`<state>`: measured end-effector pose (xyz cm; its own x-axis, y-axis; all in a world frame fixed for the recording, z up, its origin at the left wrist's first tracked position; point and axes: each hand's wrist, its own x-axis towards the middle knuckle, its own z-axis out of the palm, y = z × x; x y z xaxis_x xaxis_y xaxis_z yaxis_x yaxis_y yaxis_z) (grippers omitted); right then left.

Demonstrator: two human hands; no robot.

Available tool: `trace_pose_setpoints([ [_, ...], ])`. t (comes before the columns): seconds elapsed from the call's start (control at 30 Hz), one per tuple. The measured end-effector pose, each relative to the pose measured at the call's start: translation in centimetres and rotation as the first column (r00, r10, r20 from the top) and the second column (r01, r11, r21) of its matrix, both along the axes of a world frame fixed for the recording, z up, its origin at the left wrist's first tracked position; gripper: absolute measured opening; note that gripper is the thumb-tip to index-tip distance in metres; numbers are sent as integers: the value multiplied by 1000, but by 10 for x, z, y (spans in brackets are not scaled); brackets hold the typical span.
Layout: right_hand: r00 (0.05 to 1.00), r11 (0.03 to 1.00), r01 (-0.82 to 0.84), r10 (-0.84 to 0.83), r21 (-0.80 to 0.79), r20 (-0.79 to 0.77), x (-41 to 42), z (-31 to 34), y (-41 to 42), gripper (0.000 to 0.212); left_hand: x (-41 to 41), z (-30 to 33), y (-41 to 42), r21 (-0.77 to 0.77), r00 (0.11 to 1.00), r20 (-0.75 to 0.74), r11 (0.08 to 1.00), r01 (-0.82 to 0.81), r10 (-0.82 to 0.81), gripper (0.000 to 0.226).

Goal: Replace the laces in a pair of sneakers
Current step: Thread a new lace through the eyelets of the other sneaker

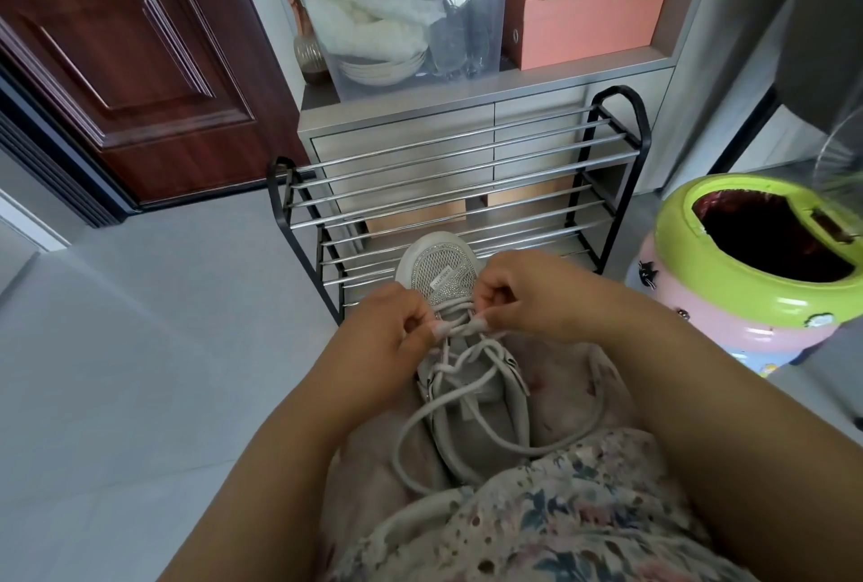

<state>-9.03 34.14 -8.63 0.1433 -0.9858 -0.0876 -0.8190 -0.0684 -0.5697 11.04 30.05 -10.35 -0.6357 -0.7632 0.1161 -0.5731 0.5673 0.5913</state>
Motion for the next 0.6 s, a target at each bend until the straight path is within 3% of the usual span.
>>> trace_pose_setpoints([
  [0.17,968,995,86,-96,53,233,-23,-4,8,13,24,-7,-1,151,984,-154,986,-70,93,22],
  [0.3,974,997,69,-76,42,214,-13,-3,5,13,14,-8,3,115,991,-84,989,-90,100,23],
  [0.5,1000,1000,-16,16,0,-7,5,-1,-1,11,-3,-4,1,-5,1000,17,1000,-8,8,18],
  [0.6,992,999,19,-15,-31,123,-5,-2,1,13,6,-3,-1,16,999,-39,1000,20,-20,19],
])
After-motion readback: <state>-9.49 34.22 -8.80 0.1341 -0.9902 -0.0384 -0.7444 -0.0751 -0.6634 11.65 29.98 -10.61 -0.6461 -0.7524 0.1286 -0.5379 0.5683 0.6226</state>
